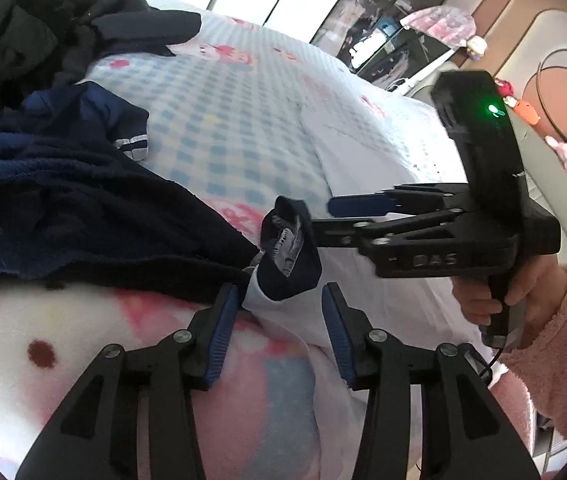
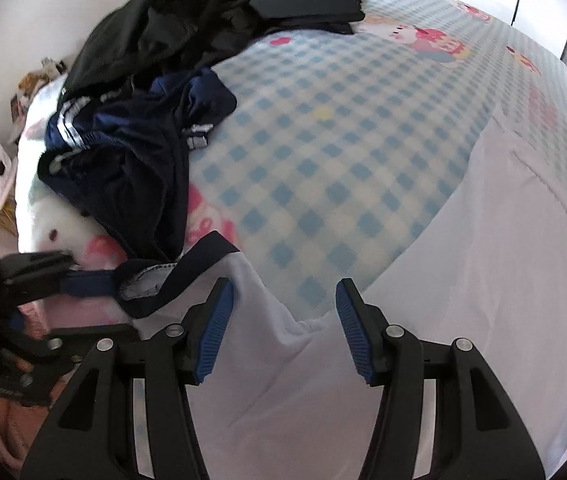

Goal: Fold clothes

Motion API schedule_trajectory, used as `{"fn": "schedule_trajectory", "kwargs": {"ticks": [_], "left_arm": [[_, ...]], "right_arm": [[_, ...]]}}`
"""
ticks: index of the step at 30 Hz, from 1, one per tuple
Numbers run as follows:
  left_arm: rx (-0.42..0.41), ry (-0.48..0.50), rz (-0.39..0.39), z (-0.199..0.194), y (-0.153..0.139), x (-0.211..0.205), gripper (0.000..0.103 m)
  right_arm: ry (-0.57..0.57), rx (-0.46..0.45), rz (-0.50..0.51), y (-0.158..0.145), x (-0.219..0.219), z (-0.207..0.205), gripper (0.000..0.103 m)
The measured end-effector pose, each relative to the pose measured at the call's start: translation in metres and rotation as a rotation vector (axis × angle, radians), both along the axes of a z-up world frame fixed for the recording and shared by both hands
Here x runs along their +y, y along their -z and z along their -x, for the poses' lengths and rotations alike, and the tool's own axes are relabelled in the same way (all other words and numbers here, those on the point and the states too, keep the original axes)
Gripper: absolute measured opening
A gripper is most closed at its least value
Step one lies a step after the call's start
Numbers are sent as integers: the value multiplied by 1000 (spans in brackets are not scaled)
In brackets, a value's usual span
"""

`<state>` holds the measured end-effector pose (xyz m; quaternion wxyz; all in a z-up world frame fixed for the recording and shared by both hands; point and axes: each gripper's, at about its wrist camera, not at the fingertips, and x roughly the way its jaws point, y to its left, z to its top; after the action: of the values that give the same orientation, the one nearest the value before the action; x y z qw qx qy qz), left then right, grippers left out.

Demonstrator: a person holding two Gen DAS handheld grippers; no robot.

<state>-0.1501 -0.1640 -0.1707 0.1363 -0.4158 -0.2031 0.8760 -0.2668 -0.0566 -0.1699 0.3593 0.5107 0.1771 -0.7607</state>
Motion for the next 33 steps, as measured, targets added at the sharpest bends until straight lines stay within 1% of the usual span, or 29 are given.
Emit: {"fn": "schedule_trajectory", "kwargs": {"ticks": [2, 3, 4, 5, 6, 7, 8, 9, 10, 11, 14, 16, 18, 20, 22, 24, 26, 30, 31, 33], "left_arm": [[-26, -40, 24, 7, 6, 6, 39], [-39, -60, 37, 11, 9, 8, 28], [-48, -87, 59, 14, 11, 7, 19], [-50, -104, 53, 16, 13, 3, 18], [-47, -117, 19, 15, 12, -2, 14], [-38, -131, -19, 13, 9, -8, 12], [-25, -131, -39, 9, 6, -12, 12], [-13, -132, -58, 5, 3, -15, 12], [-4, -137, -57, 1, 0, -16, 12], [3, -141, -57, -3, -2, -17, 12], [-12, -169, -75, -13, -2, -20, 11], [-52, -187, -96, -16, 4, -23, 11], [-73, -184, -122, -16, 9, -25, 11], [-78, -180, -126, -14, 10, -25, 11], [-93, -177, -127, -13, 13, -24, 14], [-110, -176, -114, -12, 16, -23, 14], [-114, -173, -107, -12, 16, -22, 14], [-116, -168, -118, -14, 18, -25, 14], [-118, -168, -120, -14, 18, -25, 14], [-119, -166, -120, -13, 18, -25, 14]], "right_arm": [[-7, -20, -7, 8, -8, 3, 55], [-11, -38, -13, 15, -13, 5, 55], [-14, -53, -23, 23, -18, 7, 55], [-15, -60, -28, 28, -21, 9, 54], [-14, -68, -21, 31, -23, 10, 50], [-12, -81, 2, 31, -23, 10, 36], [-8, -89, 37, 27, -21, 10, 22], [-5, -82, 63, 21, -18, 8, 17], [-3, -69, 84, 16, -16, 6, 12], [1, -59, 100, 10, -13, 4, 10], [47, -45, 168, -8, -1, 3, 8], [114, 7, 180, -19, 6, 5, 6], [179, 27, 189, -25, 16, 11, 7], [179, -3, 177, -21, 19, 16, 7], [142, -29, 127, -14, 14, 13, 9], [76, -51, 89, -5, 4, 4, 12], [-2, -67, 72, 0, -6, -10, 13], [-121, -11, 0, 2, -21, -38, 13], [-139, 9, -18, 1, -21, -44, 13], [-157, 20, -28, -4, -19, -49, 14]]}}
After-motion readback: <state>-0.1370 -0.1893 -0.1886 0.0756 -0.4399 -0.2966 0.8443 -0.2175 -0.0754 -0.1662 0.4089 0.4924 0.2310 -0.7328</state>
